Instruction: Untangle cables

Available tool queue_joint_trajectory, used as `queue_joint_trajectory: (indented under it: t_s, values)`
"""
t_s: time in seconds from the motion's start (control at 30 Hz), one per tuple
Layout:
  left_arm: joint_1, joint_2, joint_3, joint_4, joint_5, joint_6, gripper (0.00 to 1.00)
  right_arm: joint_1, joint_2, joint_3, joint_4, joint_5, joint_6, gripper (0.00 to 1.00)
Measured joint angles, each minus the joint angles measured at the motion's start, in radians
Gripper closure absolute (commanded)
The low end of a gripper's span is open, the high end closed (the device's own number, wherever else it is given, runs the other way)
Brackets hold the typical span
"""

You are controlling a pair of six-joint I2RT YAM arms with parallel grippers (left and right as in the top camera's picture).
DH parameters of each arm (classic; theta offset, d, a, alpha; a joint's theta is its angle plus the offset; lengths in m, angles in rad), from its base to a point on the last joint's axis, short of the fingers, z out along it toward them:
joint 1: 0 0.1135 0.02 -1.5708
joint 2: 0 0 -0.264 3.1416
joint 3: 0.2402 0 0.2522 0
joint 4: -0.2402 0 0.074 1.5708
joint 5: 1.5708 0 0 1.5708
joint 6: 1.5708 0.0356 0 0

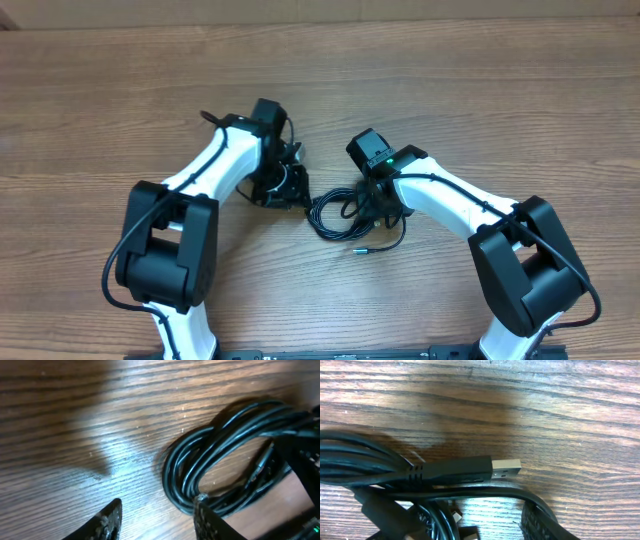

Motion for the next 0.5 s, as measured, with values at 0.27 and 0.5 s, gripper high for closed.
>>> queue_joint_trajectory:
  t_s: [0.27,0.5]
  values:
    - [-0.061,0.0,-0.053,0.08,-0.108,-0.151,0.54,0.0,0.0,0.0,0.002,0.0,0.0,0.44]
    - [-0.061,-0.019,-0.089,0.145,-0.117,-0.217,0.53,0.0,0.0,0.0,0.003,0.0,0.0,0.44]
